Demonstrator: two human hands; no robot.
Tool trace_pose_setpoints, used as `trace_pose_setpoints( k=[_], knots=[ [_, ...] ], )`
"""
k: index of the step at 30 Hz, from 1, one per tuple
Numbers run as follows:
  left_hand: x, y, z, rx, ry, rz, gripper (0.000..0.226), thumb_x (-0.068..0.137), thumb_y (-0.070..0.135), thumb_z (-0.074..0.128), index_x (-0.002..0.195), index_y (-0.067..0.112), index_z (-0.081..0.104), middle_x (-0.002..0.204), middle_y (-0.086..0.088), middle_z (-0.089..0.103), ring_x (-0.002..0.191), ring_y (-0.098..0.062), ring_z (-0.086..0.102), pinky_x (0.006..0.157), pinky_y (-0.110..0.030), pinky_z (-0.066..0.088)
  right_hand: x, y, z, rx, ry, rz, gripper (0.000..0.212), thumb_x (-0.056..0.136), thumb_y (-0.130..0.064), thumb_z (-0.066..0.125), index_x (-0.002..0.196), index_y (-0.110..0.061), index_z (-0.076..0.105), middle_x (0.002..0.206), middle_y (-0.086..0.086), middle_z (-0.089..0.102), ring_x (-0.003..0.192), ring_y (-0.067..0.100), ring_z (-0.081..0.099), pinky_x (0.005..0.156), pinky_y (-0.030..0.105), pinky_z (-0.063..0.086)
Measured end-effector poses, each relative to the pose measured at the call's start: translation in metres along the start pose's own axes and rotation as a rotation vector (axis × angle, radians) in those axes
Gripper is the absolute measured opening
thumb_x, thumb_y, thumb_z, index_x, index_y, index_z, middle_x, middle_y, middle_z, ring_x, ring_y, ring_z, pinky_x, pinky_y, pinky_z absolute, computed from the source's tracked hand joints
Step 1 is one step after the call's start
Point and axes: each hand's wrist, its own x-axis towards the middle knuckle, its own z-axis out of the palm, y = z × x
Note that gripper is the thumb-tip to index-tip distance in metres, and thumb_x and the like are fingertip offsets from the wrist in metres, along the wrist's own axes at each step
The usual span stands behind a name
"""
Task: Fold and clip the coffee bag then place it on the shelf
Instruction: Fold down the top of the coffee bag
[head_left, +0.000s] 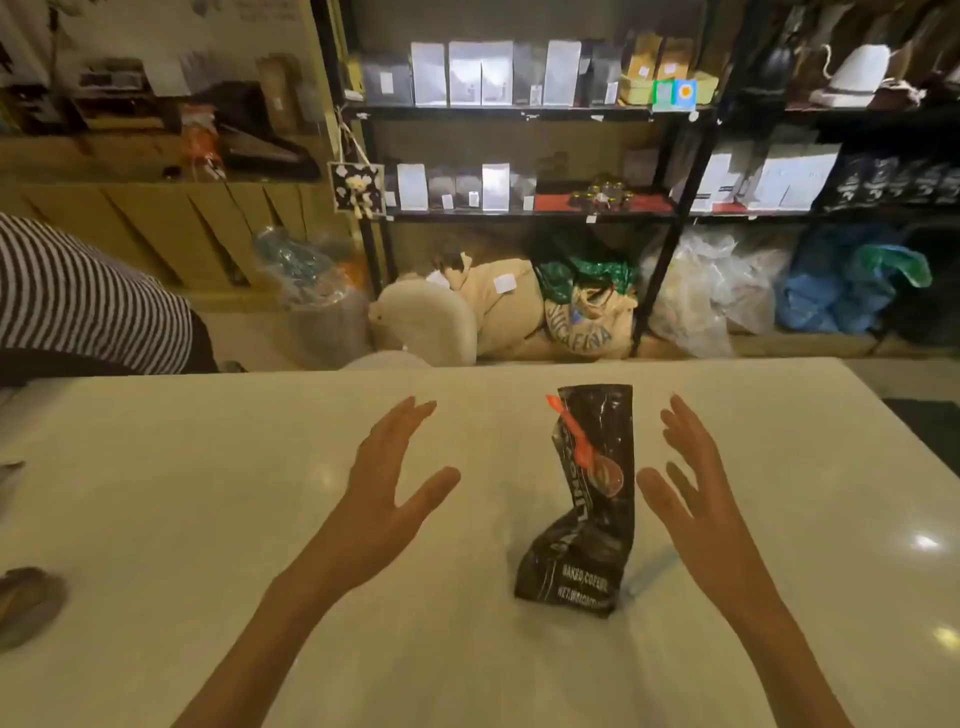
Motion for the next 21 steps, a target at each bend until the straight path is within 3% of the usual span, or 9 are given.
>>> trace_pose_setpoints(
  k=[2, 4, 8, 12, 14, 16, 18, 21],
  knots=[
    [-0.010, -0.003, 0.017, -0.013, -0.068, -0.064, 0.066, 0.086, 0.060, 0.049, 0.146, 0.049, 0.021, 0.159, 0.024, 0.009, 0.147, -0.002, 0.009, 0.120, -0.046, 0.018, -0.013, 0.014, 0.005, 0.120, 0.008, 0.120, 0.086, 0.074, -0.067, 0.060, 0.148, -0.044, 0.023, 0.152, -0.018, 0.035, 0.137, -0.003, 0.035, 0.113, 0.037, 0.032],
    [-0.023, -0.011, 0.036, -0.026, -0.129, -0.092, 0.068, 0.086, 0.059, 0.050, 0.147, 0.047, 0.020, 0.159, 0.023, 0.009, 0.146, -0.001, 0.008, 0.120, -0.041, 0.017, -0.030, 0.031, 0.010, 0.132, -0.017, 0.185, 0.078, 0.081, -0.052, 0.060, 0.147, -0.045, 0.020, 0.153, -0.012, 0.035, 0.139, 0.006, 0.036, 0.114, 0.042, 0.032],
    [-0.019, -0.022, 0.067, -0.076, -0.236, -0.095, 0.073, 0.087, 0.054, 0.058, 0.148, 0.043, 0.019, 0.153, 0.024, 0.018, 0.143, 0.002, 0.015, 0.119, -0.032, 0.019, -0.027, 0.039, 0.008, 0.163, -0.006, 0.300, 0.073, 0.087, -0.043, 0.056, 0.150, -0.040, 0.020, 0.146, -0.009, 0.043, 0.134, 0.011, 0.042, 0.106, 0.035, 0.037],
    [0.002, -0.023, 0.120, -0.237, -0.474, -0.179, 0.094, 0.080, 0.050, 0.072, 0.151, 0.034, 0.014, 0.155, 0.015, 0.021, 0.143, -0.003, 0.021, 0.116, -0.029, 0.023, 0.001, 0.048, 0.017, 0.324, -0.090, 0.472, 0.069, 0.082, -0.053, 0.053, 0.146, -0.035, 0.034, 0.128, -0.007, 0.062, 0.120, 0.016, 0.060, 0.093, 0.031, 0.051],
    [0.010, -0.024, 0.142, -0.410, -0.547, -0.227, 0.097, 0.074, 0.048, 0.078, 0.149, 0.034, 0.017, 0.154, 0.008, 0.029, 0.139, -0.008, 0.036, 0.114, -0.035, 0.035, 0.009, 0.050, 0.030, 0.303, -0.102, 0.479, 0.061, 0.082, -0.051, 0.060, 0.137, -0.029, 0.049, 0.124, -0.001, 0.067, 0.105, 0.012, 0.069, 0.083, 0.029, 0.058],
    [0.013, -0.023, 0.153, -0.491, -0.522, -0.246, 0.084, 0.076, 0.042, 0.078, 0.142, 0.037, 0.027, 0.143, 0.003, 0.044, 0.126, -0.010, 0.054, 0.104, -0.040, 0.049, 0.012, 0.048, 0.042, 0.278, -0.035, 0.435, 0.041, 0.085, -0.042, 0.065, 0.123, -0.028, 0.060, 0.114, -0.001, 0.071, 0.093, 0.006, 0.072, 0.071, 0.022, 0.059],
    [0.016, -0.025, 0.157, -0.498, -0.441, -0.246, 0.069, 0.082, 0.036, 0.074, 0.138, 0.037, 0.034, 0.136, 0.000, 0.051, 0.116, -0.009, 0.060, 0.096, -0.035, 0.054, 0.013, 0.046, 0.049, 0.288, 0.044, 0.401, 0.026, 0.090, -0.035, 0.064, 0.115, -0.029, 0.063, 0.105, -0.004, 0.073, 0.087, 0.004, 0.072, 0.064, 0.018, 0.058],
    [0.019, -0.033, 0.151, -0.533, -0.374, -0.255, 0.063, 0.087, 0.030, 0.071, 0.140, 0.031, 0.037, 0.132, -0.002, 0.054, 0.111, -0.011, 0.064, 0.089, -0.029, 0.057, 0.013, 0.046, 0.054, 0.366, 0.123, 0.361, 0.020, 0.092, -0.032, 0.061, 0.110, -0.027, 0.067, 0.099, 0.000, 0.076, 0.088, 0.014, 0.074, 0.069, 0.027, 0.059]
  ],
)
